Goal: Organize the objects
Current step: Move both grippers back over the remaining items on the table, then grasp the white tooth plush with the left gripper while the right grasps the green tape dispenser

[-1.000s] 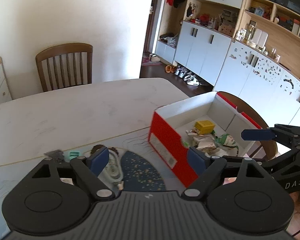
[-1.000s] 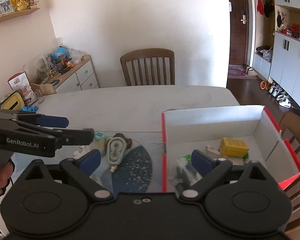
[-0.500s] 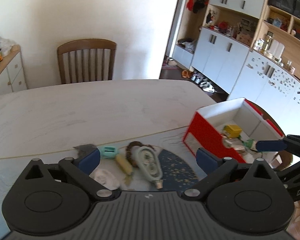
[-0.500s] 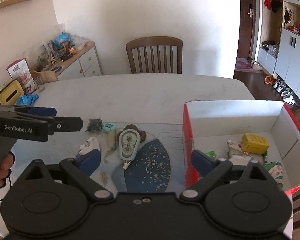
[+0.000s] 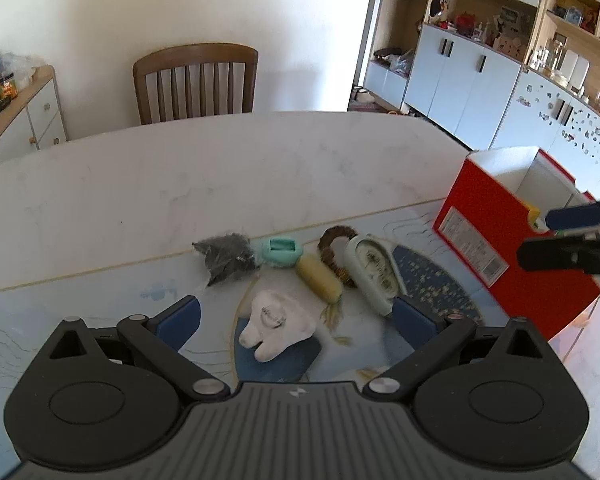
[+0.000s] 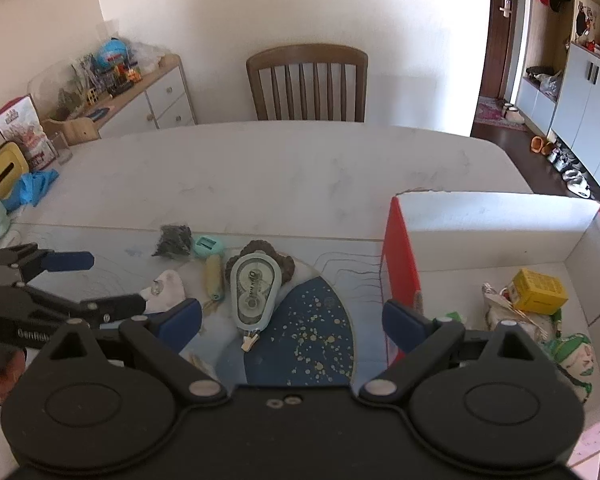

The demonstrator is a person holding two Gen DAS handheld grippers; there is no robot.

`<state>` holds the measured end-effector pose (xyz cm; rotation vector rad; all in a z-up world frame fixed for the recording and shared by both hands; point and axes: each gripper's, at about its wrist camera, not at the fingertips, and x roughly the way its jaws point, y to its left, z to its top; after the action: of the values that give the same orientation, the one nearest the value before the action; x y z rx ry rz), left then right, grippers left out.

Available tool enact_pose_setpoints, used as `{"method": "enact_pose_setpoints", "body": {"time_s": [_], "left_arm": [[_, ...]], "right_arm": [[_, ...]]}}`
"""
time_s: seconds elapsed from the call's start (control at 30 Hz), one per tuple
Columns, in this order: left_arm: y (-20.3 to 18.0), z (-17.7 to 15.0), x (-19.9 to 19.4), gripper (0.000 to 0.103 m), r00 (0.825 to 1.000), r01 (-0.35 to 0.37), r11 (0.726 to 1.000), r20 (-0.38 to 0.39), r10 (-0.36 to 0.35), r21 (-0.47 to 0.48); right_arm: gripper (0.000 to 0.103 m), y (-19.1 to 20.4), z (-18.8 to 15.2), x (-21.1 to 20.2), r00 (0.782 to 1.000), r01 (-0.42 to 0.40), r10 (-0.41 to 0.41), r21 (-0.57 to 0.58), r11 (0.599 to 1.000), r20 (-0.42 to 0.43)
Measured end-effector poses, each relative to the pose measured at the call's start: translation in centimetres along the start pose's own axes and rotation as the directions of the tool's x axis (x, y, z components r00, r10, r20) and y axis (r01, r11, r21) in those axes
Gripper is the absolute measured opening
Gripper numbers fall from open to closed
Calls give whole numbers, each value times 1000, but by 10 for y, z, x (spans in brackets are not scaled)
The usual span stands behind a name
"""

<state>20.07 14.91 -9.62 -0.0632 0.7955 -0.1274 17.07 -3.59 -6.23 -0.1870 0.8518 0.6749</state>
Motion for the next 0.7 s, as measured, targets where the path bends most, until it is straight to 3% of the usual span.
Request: {"method": "enact_pose_setpoints", "body": {"time_s": [0.5,0.7], "left_arm": [[7,-21,51,103,999,-26,996,-28,28,89],[8,-24,65,103,998,-54,994,-35,57,100]], "right_arm": [[93,16,3,83,990,10,-17,-51,999,-137],[80,23,1,105,985,-8,-9,-95,995,-175]]}}
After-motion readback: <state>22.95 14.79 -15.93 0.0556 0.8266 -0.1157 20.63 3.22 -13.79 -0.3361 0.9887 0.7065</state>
